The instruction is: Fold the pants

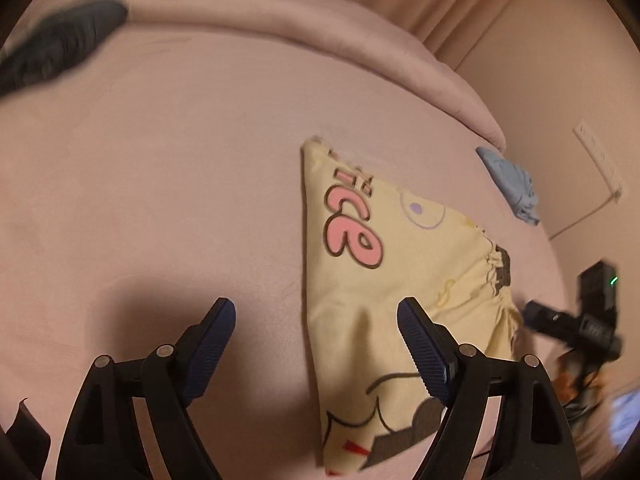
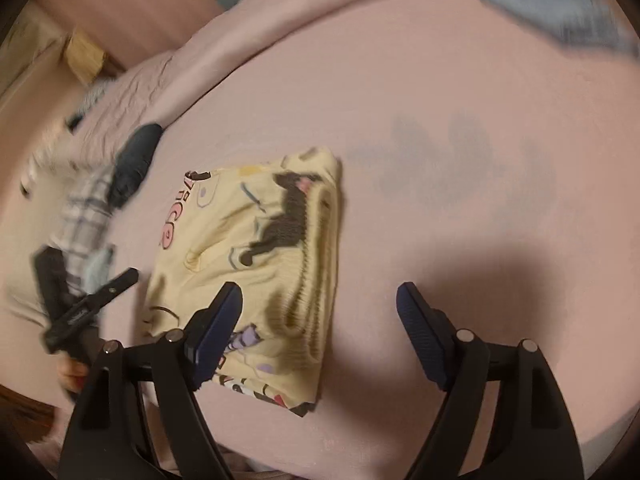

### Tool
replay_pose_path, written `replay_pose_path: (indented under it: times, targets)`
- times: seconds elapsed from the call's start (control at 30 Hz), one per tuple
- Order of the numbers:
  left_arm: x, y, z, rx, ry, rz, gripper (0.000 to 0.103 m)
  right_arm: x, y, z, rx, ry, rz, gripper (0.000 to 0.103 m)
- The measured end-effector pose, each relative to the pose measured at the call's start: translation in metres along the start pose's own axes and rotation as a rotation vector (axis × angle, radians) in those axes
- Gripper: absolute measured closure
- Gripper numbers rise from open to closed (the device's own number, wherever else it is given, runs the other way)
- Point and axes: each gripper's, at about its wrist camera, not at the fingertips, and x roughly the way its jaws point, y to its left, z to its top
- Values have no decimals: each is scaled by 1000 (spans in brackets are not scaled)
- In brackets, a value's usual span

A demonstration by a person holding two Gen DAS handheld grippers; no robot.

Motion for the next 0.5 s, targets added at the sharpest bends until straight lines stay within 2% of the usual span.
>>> replay_pose_path:
  times: [0.07, 0.1, 0.17, 0.23, 0.27, 0.3, 0.33, 0.37, 0.4, 0.43, 0.5]
  targets:
    - [13, 2, 0, -18, 39, -42, 20, 12, -7, 2, 40, 14, 50, 22]
    - [15, 0, 0, -14, 34, -39, 20, 19, -7, 4, 38, 13, 73, 22]
    - [16, -5, 1, -10, 41, -101, 20, 30, -5, 10, 34, -7, 78, 21]
    - [20, -9, 2, -8, 59, -132, 22, 40, 3, 20, 6, -6, 102, 21]
    - [23, -12, 2, 12, 66, -125, 33, 47, 11, 21, -10, 3, 99, 22]
    - [25, -15, 2, 27, 66, -103, 58, 52, 18, 22, -32, 11, 84, 27]
    - [27, -13, 3, 13, 73, -101, 76, 58, 29, 23, -75, 17, 51, 40]
    - [26, -9, 2, -20, 78, -123, 88, 60, 36, 22, -104, 16, 29, 52]
    - [25, -5, 3, -41, 76, -146, 93, 63, 41, 23, -119, 25, 13, 71]
    - [22, -6, 4, -39, 64, -150, 93, 65, 44, 26, -113, 31, 23, 79]
    - [11, -15, 8, 0, 29, -130, 94, 58, 53, 30, -143, -4, 22, 81]
